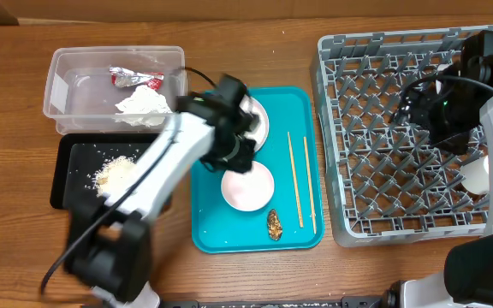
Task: Sort waste into correct bins and load items into the dishwasher
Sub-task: 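Carry the emptied small plate with the left gripper onto the teal tray, then reach the right gripper to the small pink plate and grasp its rim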
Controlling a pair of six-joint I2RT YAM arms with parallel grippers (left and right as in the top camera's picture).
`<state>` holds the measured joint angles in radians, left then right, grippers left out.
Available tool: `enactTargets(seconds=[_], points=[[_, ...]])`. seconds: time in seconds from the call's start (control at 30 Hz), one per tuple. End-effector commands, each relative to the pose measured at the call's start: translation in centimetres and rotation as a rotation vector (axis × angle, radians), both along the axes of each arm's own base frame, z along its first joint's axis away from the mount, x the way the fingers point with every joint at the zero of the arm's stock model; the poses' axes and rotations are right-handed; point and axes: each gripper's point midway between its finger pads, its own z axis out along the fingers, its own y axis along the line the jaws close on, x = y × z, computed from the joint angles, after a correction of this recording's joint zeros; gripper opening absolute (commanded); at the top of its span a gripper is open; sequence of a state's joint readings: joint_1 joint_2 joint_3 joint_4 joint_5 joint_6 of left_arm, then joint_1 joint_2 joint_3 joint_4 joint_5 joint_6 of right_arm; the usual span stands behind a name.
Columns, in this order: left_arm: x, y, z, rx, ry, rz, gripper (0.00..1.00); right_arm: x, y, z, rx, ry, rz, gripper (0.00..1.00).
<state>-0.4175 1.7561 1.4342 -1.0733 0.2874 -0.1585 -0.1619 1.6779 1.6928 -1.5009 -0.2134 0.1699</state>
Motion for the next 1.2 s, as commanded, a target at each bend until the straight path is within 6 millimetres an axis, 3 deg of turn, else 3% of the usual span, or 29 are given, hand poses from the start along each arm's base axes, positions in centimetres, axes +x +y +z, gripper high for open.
enactTargets(seconds=[0.0, 0.07, 0.17, 0.37, 0.5, 0.57, 0.77, 0.9, 1.07, 1.17], points=[[2.0, 4.3, 6.4, 0.034, -0.201, 0.186, 0.35, 0.1, 3.9, 0.5, 0.089, -0.035, 0.167, 0.97], [2.0, 6.5, 8.2, 0.046, -0.244, 0.274, 0.45, -0.2, 5.5, 0.4, 0.088, -0.03, 0.218, 0.97], [1.6, 9.1, 10.1, 0.041, -0.274, 0.366, 0.72, -0.5, 9.1, 0.5, 0.087, -0.037, 0.332, 0.97], [1.1, 12.0, 10.3, 0.056, -0.248, 0.462, 0.99, -1.2, 16.3, 0.1, 0.093, -0.087, 0.54, 0.96], [1.0, 12.8, 9.5, 0.09, -0.231, 0.479, 1.0, -2.4, 22.5, -2.5, 0.114, -0.073, 0.637, 0.94], [1.1, 13.1, 9.4, 0.105, -0.235, 0.485, 1.0, -3.1, 23.8, -3.9, 0.116, -0.044, 0.647, 0.93], [1.3, 14.0, 9.4, 0.143, -0.248, 0.528, 1.0, -5.7, 25.8, -9.1, 0.095, 0.075, 0.709, 0.86], [1.3, 14.0, 9.4, 0.144, -0.247, 0.527, 1.0, -6.3, 24.7, -12.9, 0.014, 0.136, 0.625, 0.8], [1.3, 14.0, 9.4, 0.143, -0.247, 0.527, 1.0, -6.4, 24.5, -15.5, 0.017, 0.127, 0.598, 0.56], [1.3, 14.0, 9.4, 0.144, -0.246, 0.527, 1.0, -6.5, 24.4, -16.4, 0.02, 0.121, 0.588, 0.47]])
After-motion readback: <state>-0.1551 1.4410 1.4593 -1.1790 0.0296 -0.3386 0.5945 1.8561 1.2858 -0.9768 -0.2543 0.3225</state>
